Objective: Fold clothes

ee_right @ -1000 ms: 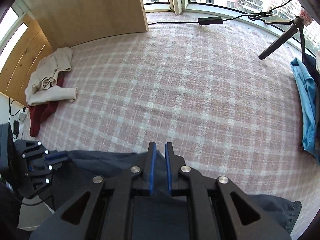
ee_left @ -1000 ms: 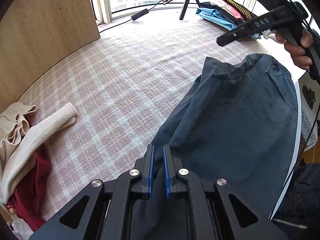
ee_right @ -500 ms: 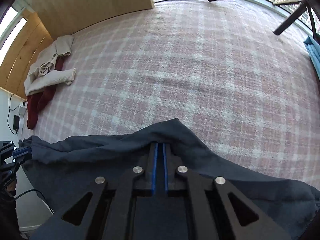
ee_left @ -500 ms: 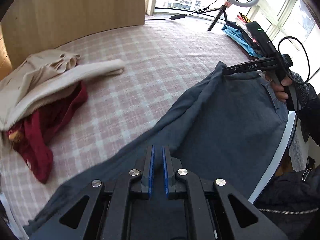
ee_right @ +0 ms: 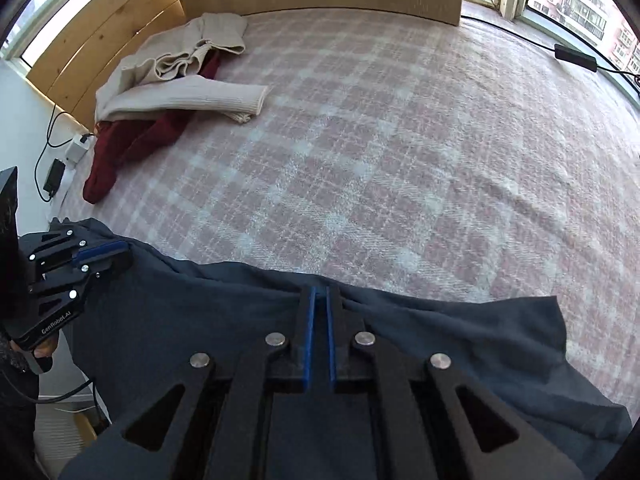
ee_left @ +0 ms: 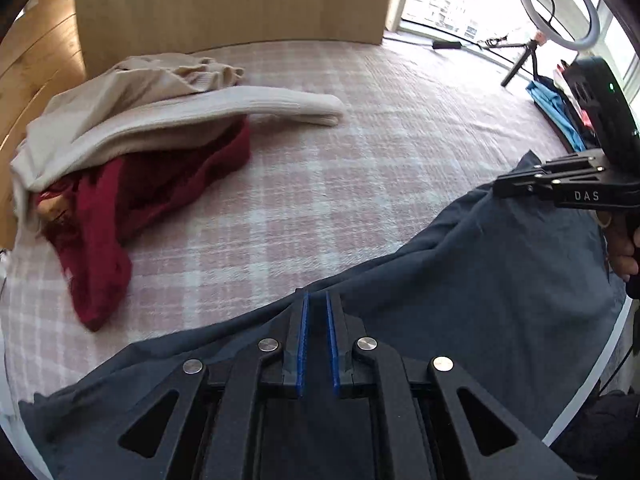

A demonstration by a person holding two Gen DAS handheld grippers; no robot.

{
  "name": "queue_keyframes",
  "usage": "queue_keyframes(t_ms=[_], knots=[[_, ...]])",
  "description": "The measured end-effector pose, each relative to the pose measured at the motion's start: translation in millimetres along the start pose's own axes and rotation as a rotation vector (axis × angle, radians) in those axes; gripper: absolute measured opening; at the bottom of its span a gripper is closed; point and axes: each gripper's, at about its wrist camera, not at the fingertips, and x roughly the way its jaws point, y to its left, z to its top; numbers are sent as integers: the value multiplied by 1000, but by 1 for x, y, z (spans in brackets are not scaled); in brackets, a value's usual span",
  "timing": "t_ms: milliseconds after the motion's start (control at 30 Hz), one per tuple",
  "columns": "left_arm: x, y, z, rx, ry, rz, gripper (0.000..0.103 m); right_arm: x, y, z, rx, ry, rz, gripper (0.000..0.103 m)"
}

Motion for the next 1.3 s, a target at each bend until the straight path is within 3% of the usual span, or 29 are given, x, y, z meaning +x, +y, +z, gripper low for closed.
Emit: queue_keyframes(t_ms=[133,200,267,333,467,600,833,933,1133,1300], knots=[[-63,31,-52,-121,-42,109,14,-37,8,-24,-41,-38,80,6],[-94,50,-84,-187,-53,183,26,-51,11,-37,-50,-53,128,6],[-115,75,-117,-268,-29,278,28,-63,16,-49,-60,-69,171,6],[-131,107,-147,-364,-8,319,28,-69,26,-59,-61,-66,204,8],[-135,166,-179,-425,43,355,29,-65,69,-81,-105,-49,235,11],[-121,201,-190,-393,44,324,31,-57,154,-86,-211,-83,255,11],[-97,219,-198,-338,20,175,31,5,345,-50,-385,-50,283,8],[-93,225,-196,-329,-5,141,34,48,399,-33,-446,-39,144,7],[-82,235,-187,-301,-4,77,40,106,402,-18,-379,79,-1,7],[-76,237,-185,-304,23,19,40,114,391,-14,-324,97,-10,7]])
